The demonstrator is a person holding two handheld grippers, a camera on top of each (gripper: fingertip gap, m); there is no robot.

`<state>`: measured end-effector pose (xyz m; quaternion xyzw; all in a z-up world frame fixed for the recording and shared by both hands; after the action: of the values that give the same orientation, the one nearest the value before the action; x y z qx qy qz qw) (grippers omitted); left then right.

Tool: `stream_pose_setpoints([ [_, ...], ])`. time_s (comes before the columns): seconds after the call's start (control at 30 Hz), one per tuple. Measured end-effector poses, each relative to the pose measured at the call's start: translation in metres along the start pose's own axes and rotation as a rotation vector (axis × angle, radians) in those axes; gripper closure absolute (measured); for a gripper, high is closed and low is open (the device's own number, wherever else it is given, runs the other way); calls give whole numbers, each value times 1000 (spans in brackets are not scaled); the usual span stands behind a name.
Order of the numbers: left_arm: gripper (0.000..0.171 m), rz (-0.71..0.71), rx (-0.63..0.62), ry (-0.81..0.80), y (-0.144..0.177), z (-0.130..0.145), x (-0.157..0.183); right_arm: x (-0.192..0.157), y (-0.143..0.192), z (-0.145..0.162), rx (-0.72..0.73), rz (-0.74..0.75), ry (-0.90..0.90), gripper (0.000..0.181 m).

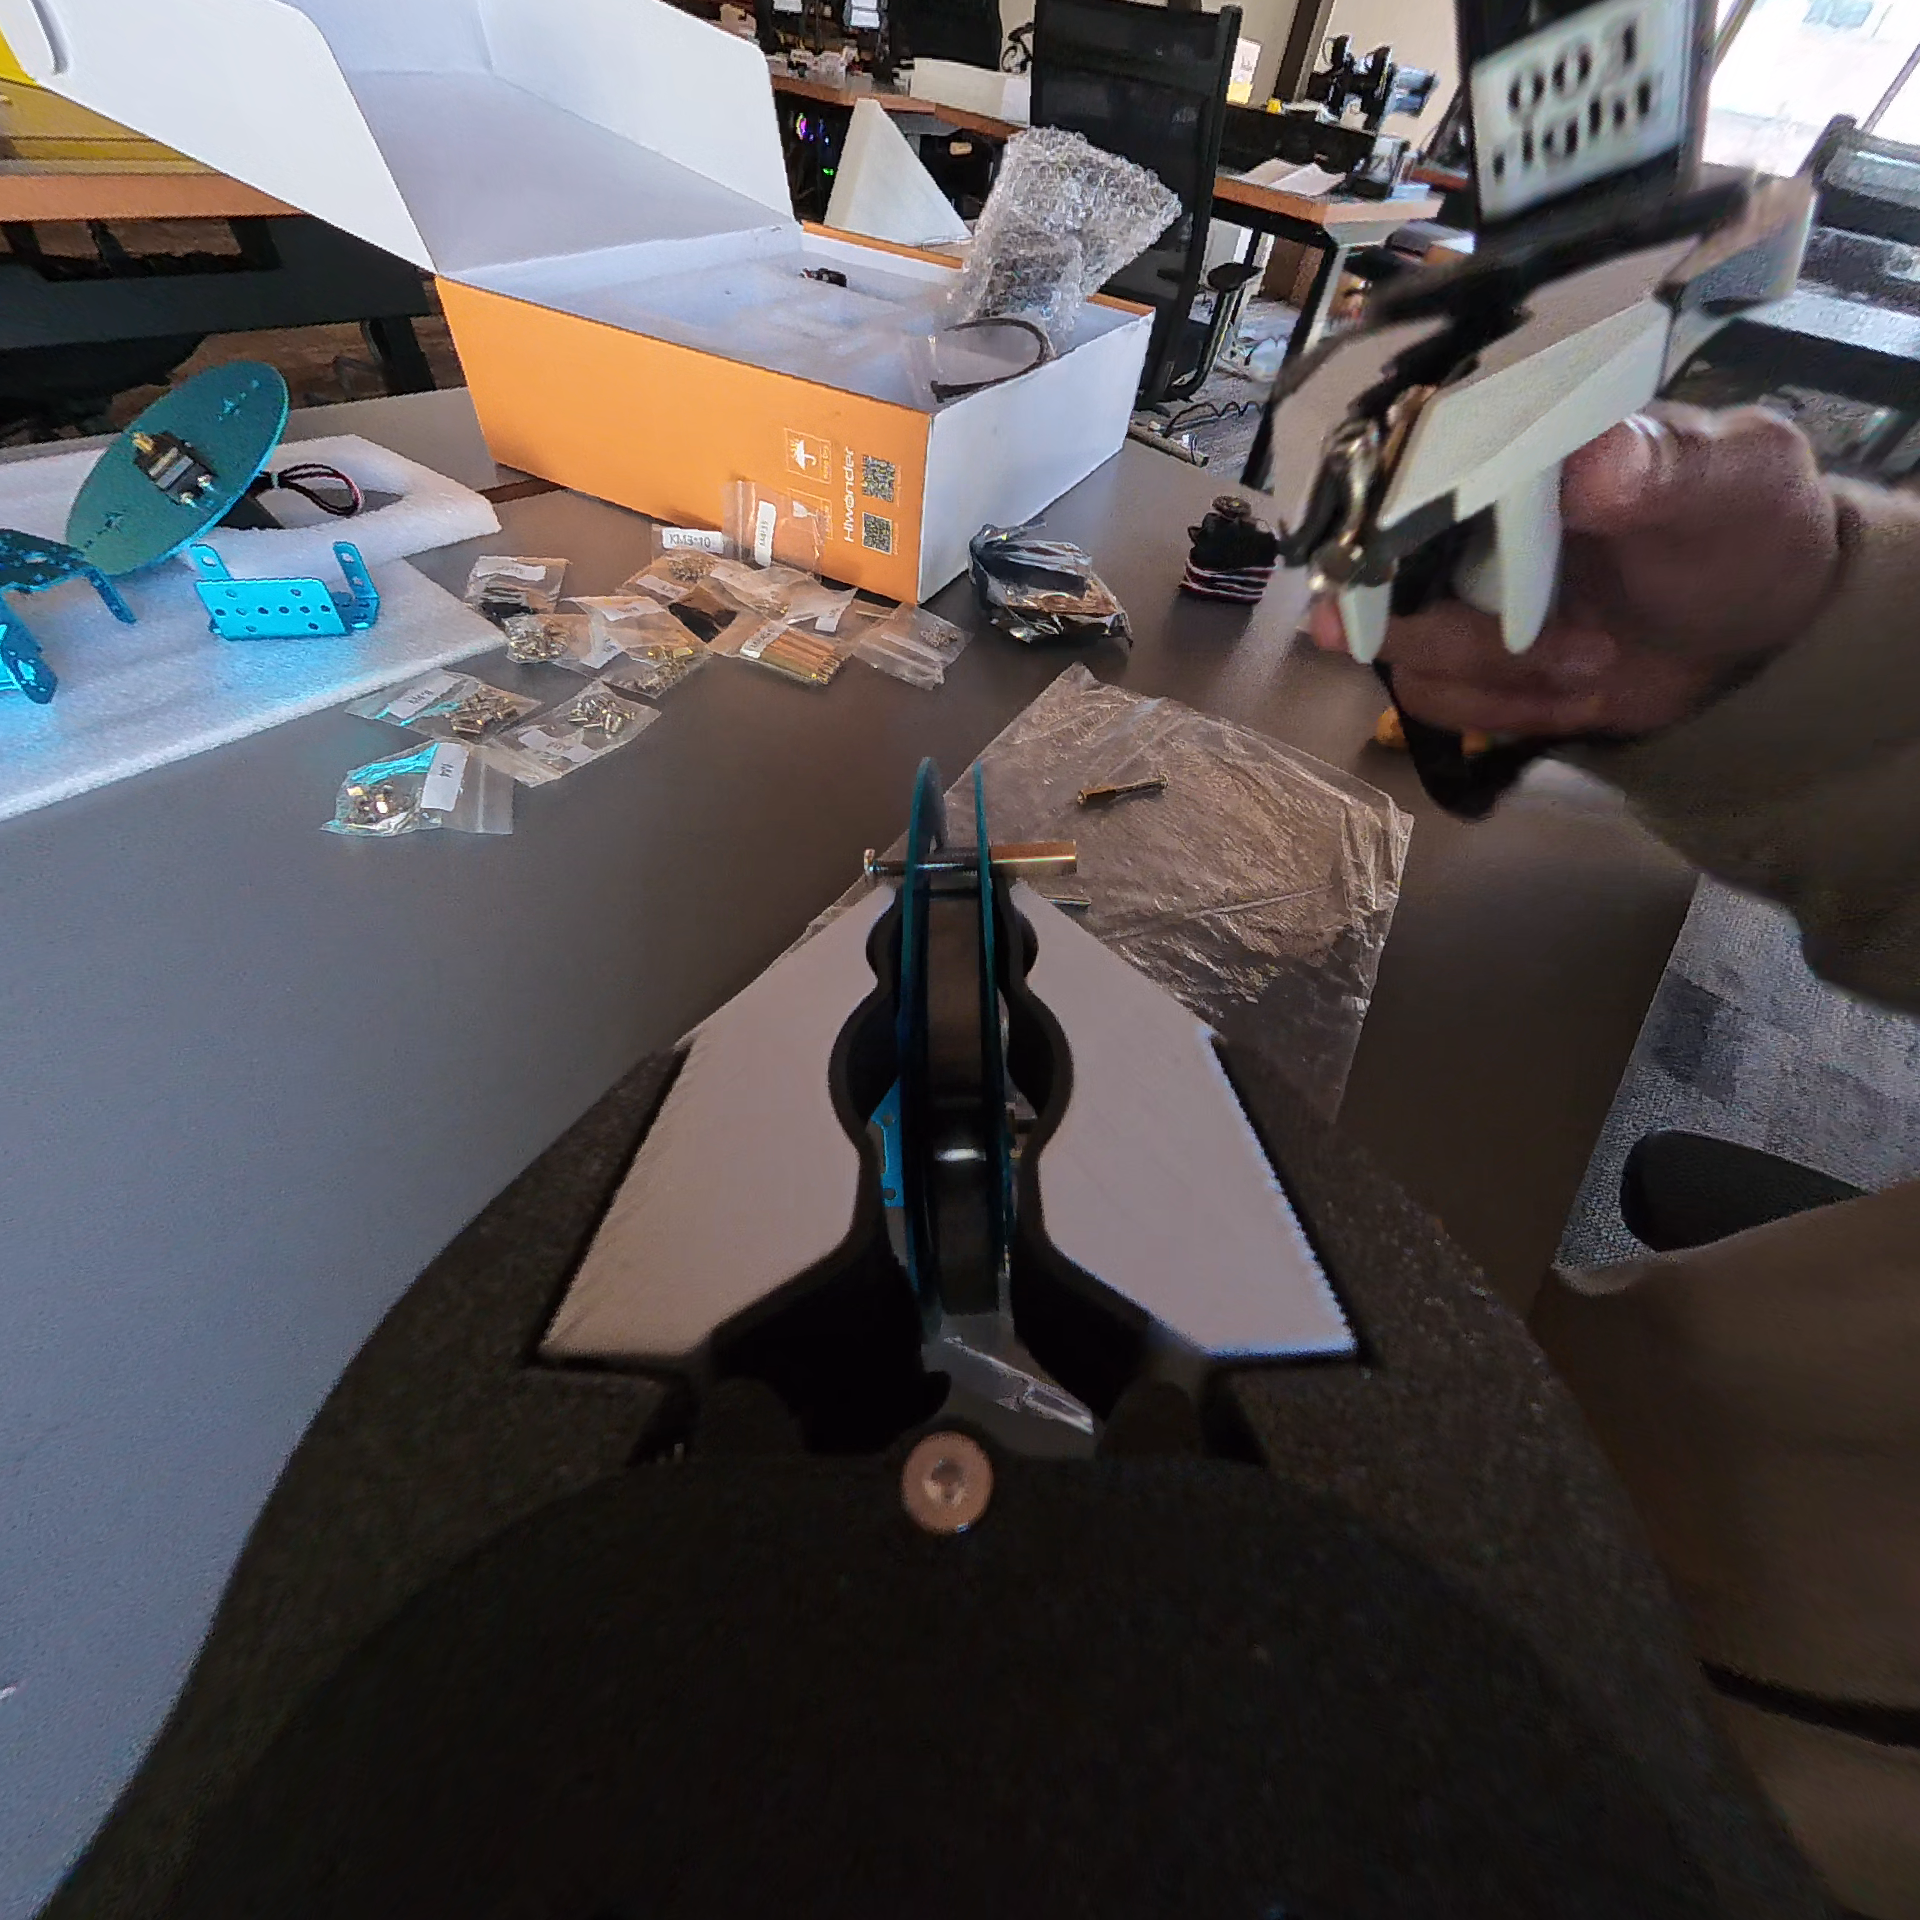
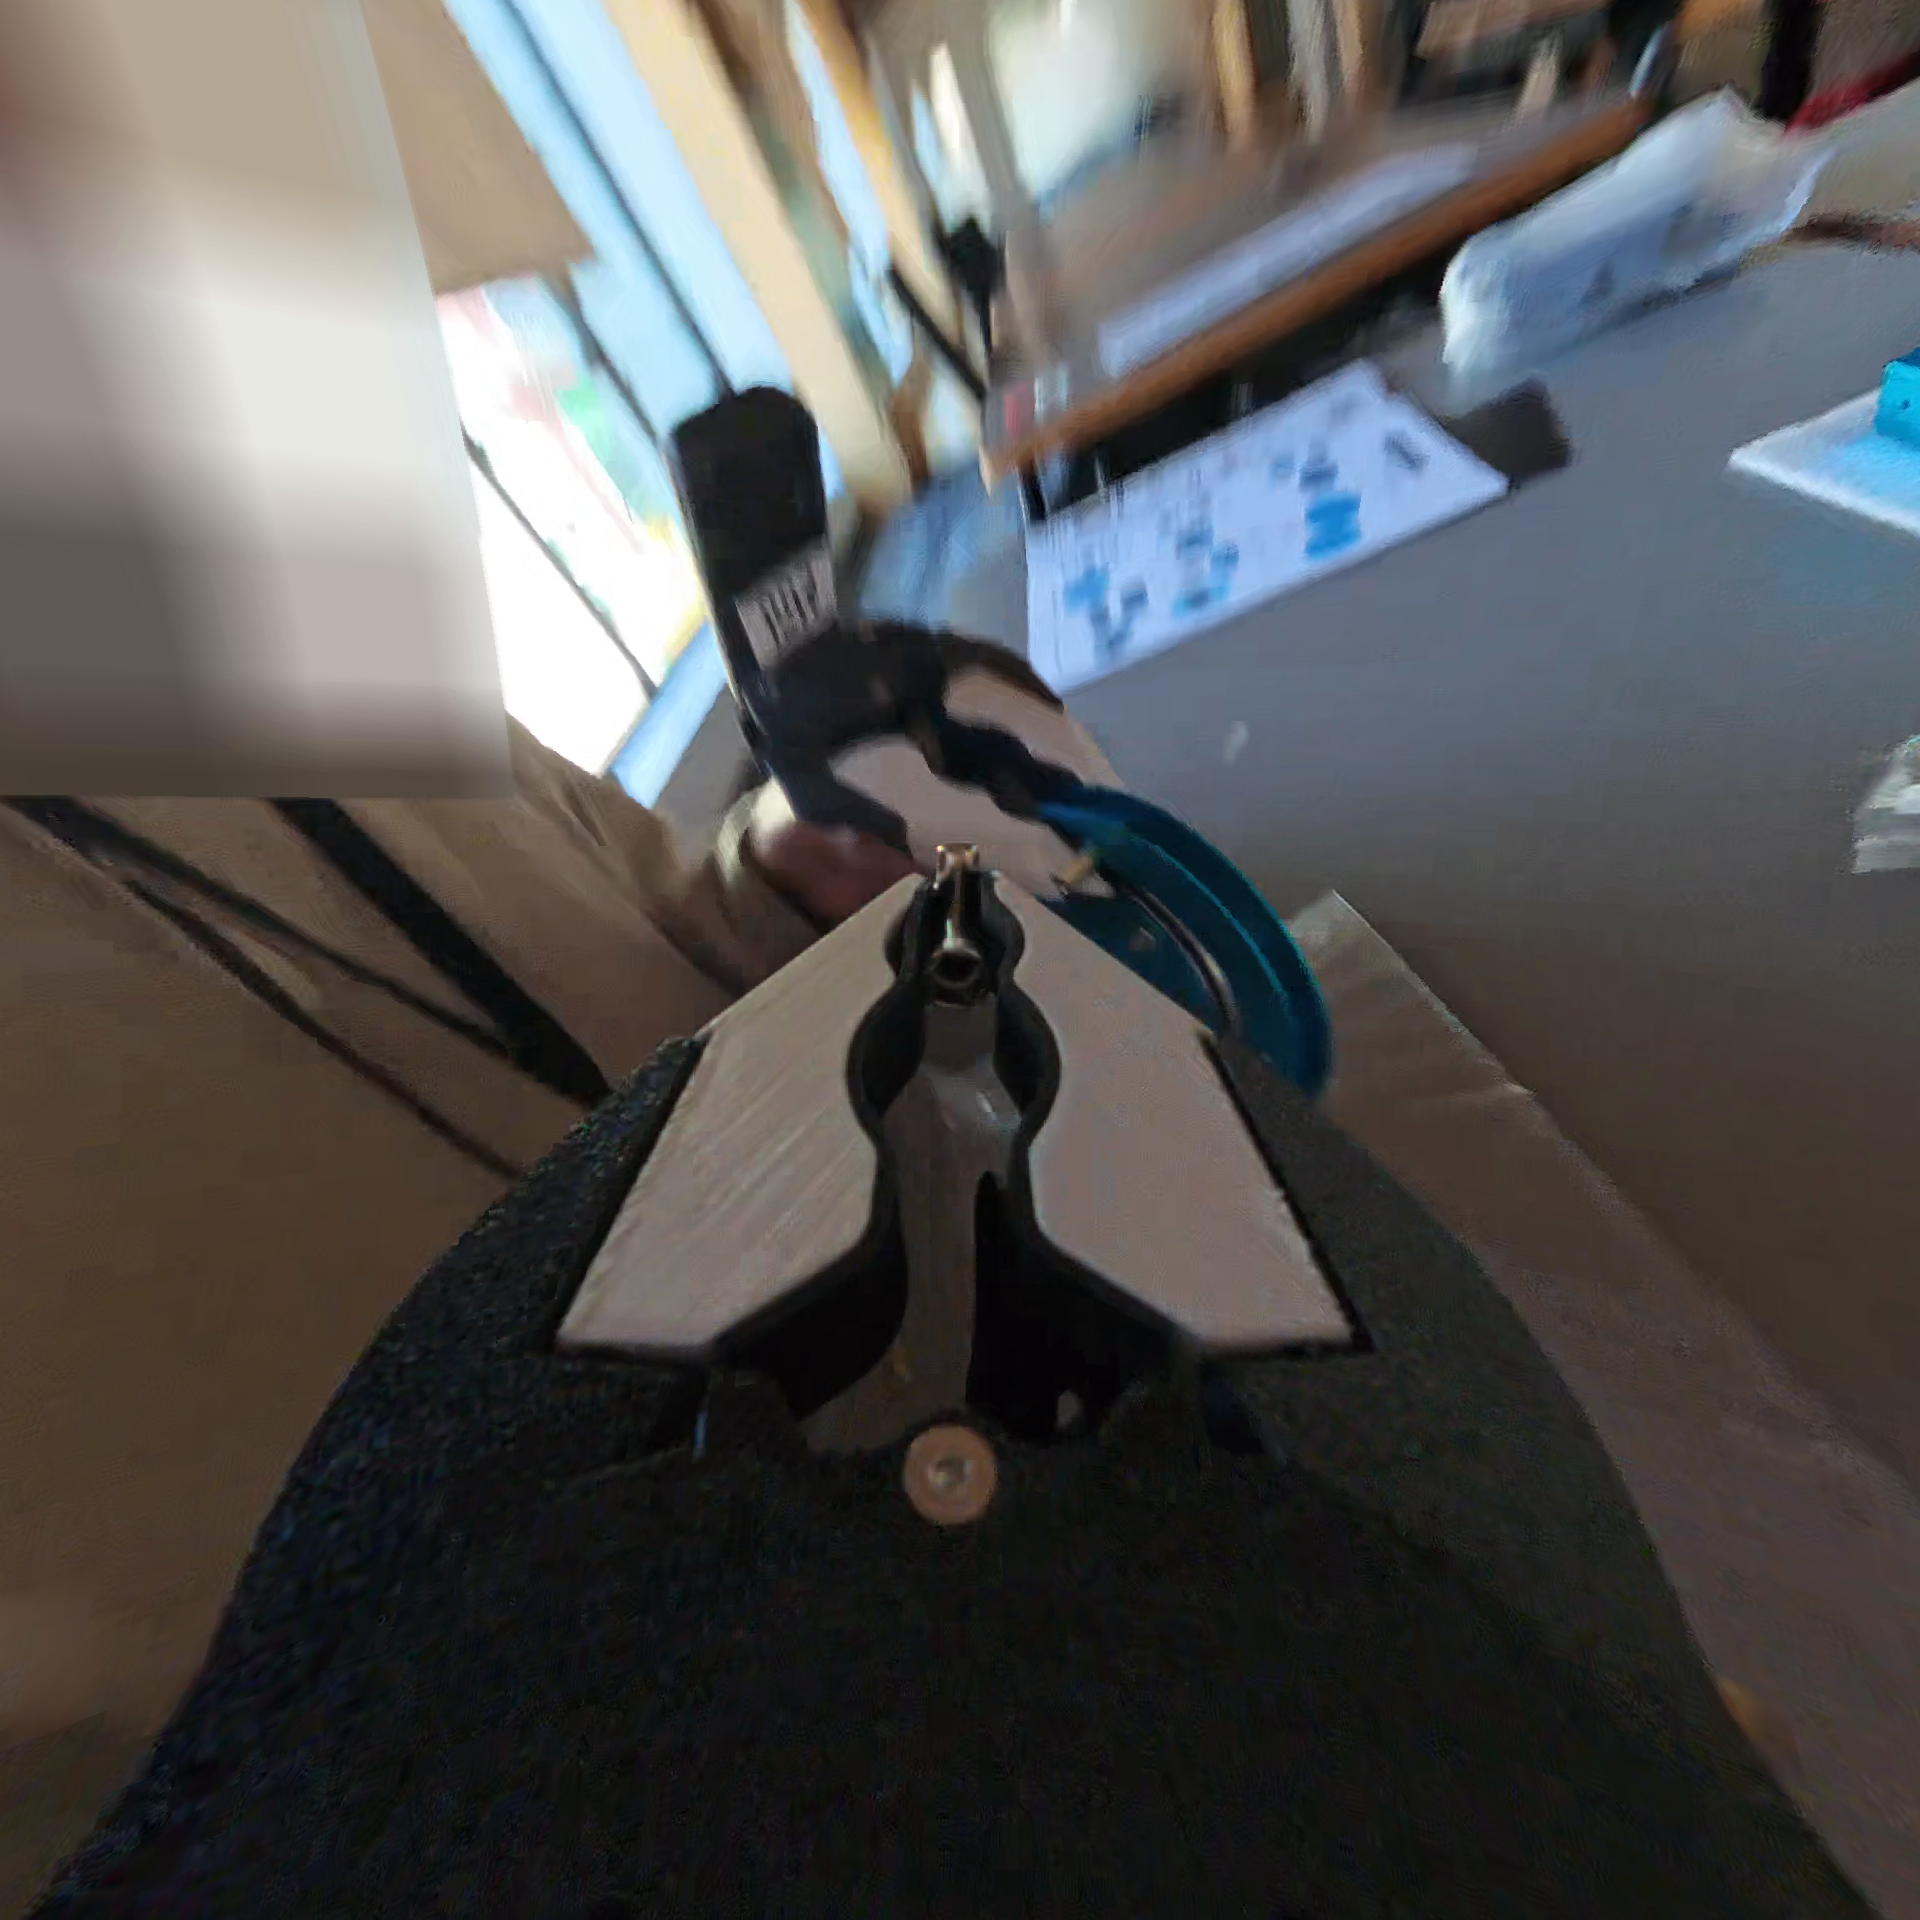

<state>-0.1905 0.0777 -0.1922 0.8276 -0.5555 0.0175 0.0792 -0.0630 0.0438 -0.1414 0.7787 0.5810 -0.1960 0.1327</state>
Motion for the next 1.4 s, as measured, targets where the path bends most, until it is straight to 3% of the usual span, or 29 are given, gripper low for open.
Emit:
stream_pose_setpoints([
  [0.1,159,13,-13,-16,-2,-1,1,-7,7,6,268,-11,-126,176],
  [0.23,159,21,-35,-42,-2,-1,4,-20,12,8,512,-98,-229,176],
  [0.47,160,-26,20,-61,10,-16,2,-31,6,15,568,-88,-202,176],
  [0.67,159,57,165,-5,24,-43,15,-42,4,14,668,-188,-234,176],
  [0.77,160,80,213,16,28,-51,22,-46,-6,16,631,-99,-113,176],
  [1.0,160,5,307,-118,34,-60,33,-65,-28,14,565,221,435,175],
  [1.2,160,13,358,-185,34,-60,49,-69,-38,20,586,399,638,176],
  [1.4,160,-3,351,-215,31,-56,52,-73,-45,24,557,415,700,176],
])
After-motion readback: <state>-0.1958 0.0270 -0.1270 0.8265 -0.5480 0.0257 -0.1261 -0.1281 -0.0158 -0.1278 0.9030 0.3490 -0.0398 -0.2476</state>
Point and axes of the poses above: each gripper's, where its closed fingertips meet, y back along the fingers, z out of its underside, x = y × z across the jaws, the point moved 5 cm from there along y, back along the fingers, and after that the axes turned 10 degrees about x, right-handed, at the moved point
